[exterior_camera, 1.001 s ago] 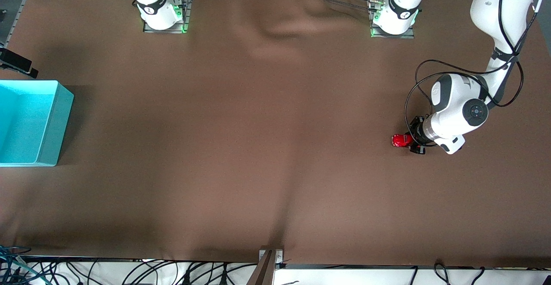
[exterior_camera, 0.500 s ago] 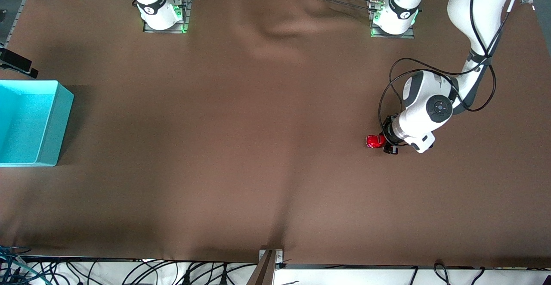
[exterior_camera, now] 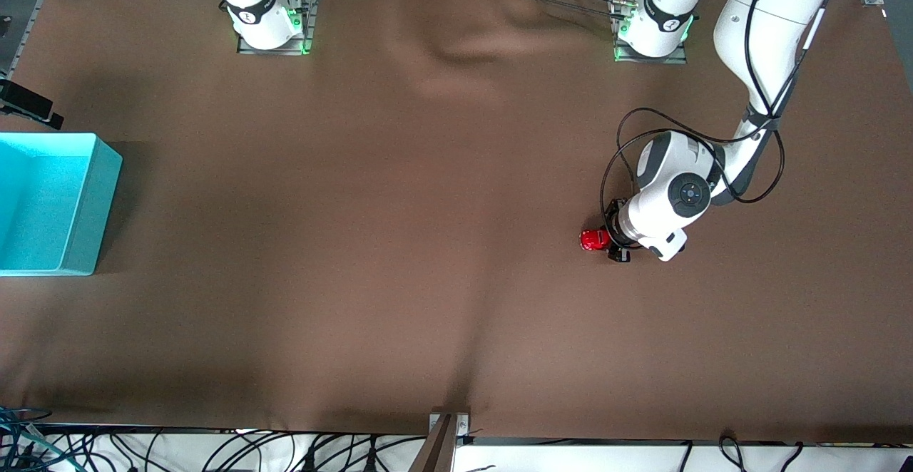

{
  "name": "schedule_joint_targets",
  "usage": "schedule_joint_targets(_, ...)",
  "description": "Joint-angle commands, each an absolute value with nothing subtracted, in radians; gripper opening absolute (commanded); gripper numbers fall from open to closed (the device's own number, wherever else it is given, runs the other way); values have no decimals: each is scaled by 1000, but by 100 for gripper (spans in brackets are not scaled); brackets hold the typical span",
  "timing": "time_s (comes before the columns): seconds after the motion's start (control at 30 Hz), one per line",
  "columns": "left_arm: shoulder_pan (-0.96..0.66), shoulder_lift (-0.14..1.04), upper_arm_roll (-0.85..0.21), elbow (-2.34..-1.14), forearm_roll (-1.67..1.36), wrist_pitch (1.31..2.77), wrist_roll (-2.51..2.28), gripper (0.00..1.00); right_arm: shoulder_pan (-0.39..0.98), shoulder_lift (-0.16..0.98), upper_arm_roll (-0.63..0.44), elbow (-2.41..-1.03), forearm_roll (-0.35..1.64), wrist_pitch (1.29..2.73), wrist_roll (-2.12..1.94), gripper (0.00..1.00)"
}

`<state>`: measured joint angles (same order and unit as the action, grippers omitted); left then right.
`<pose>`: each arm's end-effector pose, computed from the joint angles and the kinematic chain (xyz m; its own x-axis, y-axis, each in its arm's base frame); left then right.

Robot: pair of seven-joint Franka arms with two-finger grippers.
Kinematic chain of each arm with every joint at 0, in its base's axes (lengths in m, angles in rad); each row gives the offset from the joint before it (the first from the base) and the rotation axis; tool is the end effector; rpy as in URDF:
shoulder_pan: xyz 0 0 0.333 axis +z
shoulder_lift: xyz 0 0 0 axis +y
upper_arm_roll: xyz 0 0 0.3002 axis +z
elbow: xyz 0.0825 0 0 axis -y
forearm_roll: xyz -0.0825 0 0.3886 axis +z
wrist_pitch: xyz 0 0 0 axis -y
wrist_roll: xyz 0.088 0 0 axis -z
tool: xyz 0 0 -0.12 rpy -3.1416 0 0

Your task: Wind red beetle toy and store in blue box

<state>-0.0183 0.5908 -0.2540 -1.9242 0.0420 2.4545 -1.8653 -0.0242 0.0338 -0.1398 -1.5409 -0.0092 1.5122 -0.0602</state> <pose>0.5919 -0.1644 0.1558 -0.0310 0.9947 -0.0981 0.9971 0.0240 -0.0725 0.5542 -0.0916 0.5862 0.9926 -0.1040 -0.0628 -0.1036 -0.9946 0.0102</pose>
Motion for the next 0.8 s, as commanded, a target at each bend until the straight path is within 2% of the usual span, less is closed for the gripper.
schedule_joint_targets(0.0,-12,623,-244,-1902,51,2460,-1865,0,-31,38,-138,-1523,9,1502,-69,100)
schedule_joint_targets(0.77,120,641,-233,-1916,161,2456,-1732,0,-31,38,-138,-1523,9,1502,-69,100)
